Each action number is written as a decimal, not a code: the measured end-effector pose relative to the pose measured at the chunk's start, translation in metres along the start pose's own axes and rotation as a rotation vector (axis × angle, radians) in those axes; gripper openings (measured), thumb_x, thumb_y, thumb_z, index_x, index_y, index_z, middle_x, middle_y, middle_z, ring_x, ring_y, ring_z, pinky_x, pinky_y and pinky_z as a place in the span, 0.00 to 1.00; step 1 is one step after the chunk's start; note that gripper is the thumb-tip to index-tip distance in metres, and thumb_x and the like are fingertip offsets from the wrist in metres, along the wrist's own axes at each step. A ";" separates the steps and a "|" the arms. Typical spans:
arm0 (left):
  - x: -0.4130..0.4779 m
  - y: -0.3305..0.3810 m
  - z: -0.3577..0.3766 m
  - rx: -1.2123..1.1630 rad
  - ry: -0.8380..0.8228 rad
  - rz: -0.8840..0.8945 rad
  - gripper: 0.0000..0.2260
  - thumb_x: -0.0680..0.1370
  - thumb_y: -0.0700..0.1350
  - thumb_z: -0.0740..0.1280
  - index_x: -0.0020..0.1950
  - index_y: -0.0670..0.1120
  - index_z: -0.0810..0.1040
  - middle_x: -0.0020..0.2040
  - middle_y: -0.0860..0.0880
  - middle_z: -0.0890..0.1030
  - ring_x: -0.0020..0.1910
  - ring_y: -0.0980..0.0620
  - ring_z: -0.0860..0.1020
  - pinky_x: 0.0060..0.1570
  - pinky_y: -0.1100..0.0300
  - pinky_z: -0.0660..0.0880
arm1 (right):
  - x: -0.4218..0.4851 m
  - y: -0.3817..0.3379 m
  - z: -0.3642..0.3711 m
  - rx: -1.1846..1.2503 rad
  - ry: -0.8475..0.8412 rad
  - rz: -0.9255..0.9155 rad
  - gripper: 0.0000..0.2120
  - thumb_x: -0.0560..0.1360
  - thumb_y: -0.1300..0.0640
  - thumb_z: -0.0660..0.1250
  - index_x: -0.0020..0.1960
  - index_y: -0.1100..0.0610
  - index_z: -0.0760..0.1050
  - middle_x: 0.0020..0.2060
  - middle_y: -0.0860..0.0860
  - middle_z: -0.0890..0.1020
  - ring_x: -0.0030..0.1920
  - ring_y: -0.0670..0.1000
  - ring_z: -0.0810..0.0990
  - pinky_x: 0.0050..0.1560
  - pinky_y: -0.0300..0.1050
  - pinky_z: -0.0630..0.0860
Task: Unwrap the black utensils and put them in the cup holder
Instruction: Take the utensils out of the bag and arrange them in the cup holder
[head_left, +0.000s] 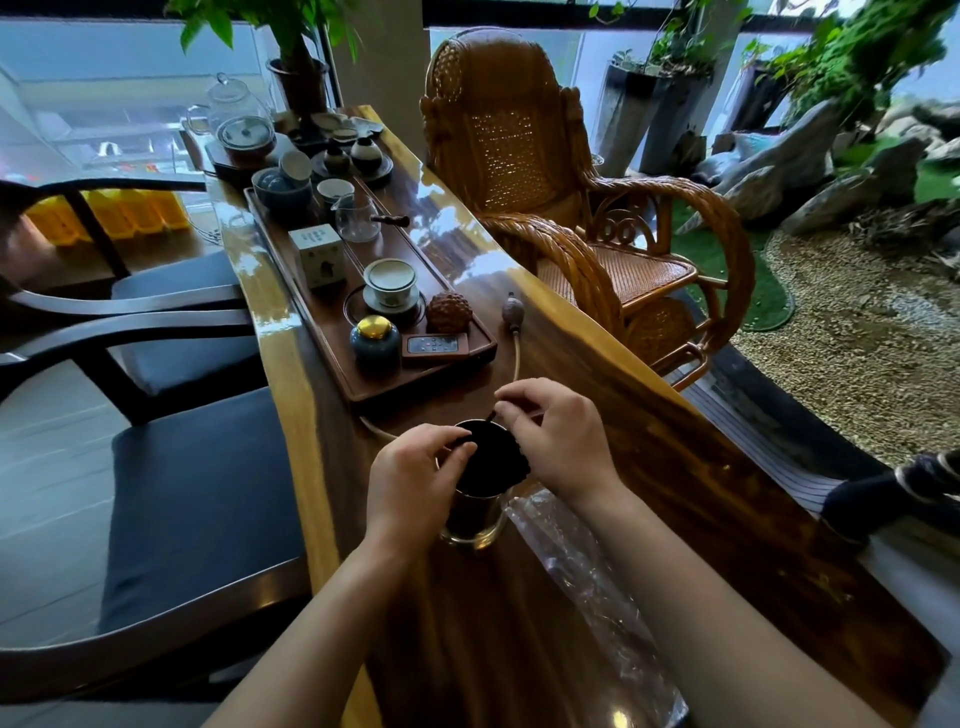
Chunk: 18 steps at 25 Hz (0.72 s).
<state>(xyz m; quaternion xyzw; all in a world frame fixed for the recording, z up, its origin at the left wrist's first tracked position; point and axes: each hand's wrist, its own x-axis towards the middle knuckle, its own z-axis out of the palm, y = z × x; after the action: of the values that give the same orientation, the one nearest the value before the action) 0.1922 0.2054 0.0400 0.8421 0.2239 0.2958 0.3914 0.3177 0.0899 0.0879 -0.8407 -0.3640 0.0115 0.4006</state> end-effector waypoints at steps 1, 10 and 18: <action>0.001 0.002 0.000 0.009 0.002 0.006 0.09 0.76 0.41 0.73 0.56 0.44 0.85 0.49 0.48 0.87 0.46 0.54 0.84 0.46 0.52 0.84 | -0.003 -0.005 -0.002 0.011 -0.047 -0.058 0.07 0.76 0.58 0.72 0.54 0.56 0.84 0.48 0.50 0.86 0.49 0.47 0.83 0.52 0.44 0.81; 0.002 0.006 0.000 0.028 0.030 0.085 0.11 0.76 0.38 0.73 0.58 0.43 0.85 0.51 0.45 0.87 0.49 0.51 0.85 0.47 0.51 0.84 | -0.006 -0.017 -0.002 0.023 -0.231 -0.041 0.12 0.76 0.57 0.72 0.59 0.53 0.83 0.52 0.48 0.87 0.53 0.44 0.84 0.57 0.37 0.79; 0.004 -0.003 0.004 0.043 0.044 0.081 0.09 0.76 0.37 0.74 0.56 0.41 0.85 0.50 0.45 0.88 0.48 0.50 0.85 0.47 0.49 0.84 | -0.014 0.030 -0.037 -0.109 -0.090 0.258 0.08 0.78 0.54 0.70 0.55 0.52 0.85 0.49 0.47 0.87 0.52 0.47 0.83 0.53 0.42 0.79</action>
<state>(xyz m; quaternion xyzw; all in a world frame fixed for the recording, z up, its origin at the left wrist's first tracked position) 0.1974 0.2079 0.0373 0.8520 0.2046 0.3250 0.3557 0.3366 0.0443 0.0888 -0.8997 -0.2709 0.0808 0.3326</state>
